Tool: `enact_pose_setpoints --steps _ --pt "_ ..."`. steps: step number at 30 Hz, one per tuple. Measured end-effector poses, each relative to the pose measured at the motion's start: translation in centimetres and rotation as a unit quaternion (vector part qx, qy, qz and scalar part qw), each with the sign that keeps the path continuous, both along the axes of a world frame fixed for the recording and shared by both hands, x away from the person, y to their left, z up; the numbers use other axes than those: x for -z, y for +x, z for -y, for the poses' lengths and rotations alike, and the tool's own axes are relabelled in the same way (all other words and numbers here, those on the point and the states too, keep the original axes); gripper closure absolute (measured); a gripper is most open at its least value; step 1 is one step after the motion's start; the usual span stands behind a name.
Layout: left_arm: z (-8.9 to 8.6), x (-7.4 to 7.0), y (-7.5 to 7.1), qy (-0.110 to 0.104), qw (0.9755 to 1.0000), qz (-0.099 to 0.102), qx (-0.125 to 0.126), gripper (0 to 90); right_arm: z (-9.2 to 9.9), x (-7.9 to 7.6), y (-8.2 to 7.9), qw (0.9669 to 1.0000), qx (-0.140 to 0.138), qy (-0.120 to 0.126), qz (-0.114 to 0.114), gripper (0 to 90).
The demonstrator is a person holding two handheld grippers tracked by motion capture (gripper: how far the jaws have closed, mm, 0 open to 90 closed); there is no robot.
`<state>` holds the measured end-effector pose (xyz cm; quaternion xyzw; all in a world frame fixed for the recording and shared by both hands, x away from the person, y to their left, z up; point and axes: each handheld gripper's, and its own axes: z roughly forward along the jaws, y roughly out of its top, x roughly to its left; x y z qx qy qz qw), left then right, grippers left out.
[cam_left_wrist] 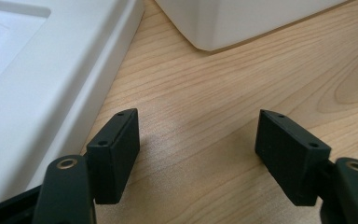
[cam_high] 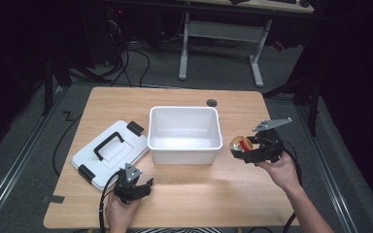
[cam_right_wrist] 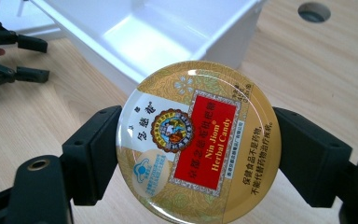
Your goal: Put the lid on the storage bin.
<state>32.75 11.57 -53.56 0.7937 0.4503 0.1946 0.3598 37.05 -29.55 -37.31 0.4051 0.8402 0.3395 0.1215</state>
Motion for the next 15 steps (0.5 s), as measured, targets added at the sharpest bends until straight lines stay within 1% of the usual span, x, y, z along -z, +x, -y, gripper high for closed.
enact_pose_setpoints --steps 7,15 --pt "0.0 0.0 0.0 0.000 1.0000 0.000 0.000 31.0 -1.2 -1.6 0.8 0.9999 -0.014 -0.002 0.006 20.5" --pt "0.0 0.0 0.0 0.000 1.0000 0.000 0.000 31.1 -2.8 -2.6 2.2 0.9996 -0.026 -0.005 0.005 20.5"
